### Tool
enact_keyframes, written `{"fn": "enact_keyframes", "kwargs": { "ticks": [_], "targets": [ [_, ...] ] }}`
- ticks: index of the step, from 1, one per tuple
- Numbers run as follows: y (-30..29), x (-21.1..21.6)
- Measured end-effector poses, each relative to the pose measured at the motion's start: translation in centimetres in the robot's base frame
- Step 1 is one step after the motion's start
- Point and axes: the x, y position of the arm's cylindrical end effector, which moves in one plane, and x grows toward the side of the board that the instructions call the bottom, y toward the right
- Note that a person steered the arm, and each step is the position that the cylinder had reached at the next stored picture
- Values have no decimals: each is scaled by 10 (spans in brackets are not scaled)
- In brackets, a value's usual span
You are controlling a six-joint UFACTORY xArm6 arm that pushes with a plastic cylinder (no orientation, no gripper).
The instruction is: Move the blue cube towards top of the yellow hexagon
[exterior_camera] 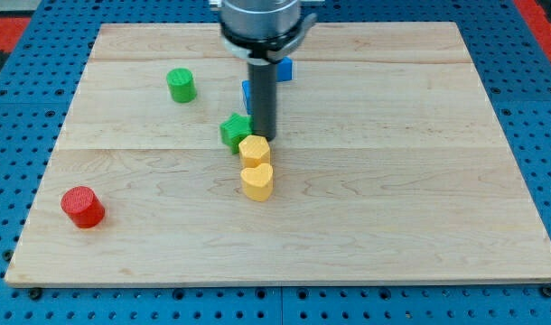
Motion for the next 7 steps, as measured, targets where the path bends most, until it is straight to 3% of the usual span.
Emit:
{"fn": "enact_keyframes", "kwargs": {
  "ticks": [1,7],
  "targets": [
    [-68,-6],
    [-76,-124]
  ]
}}
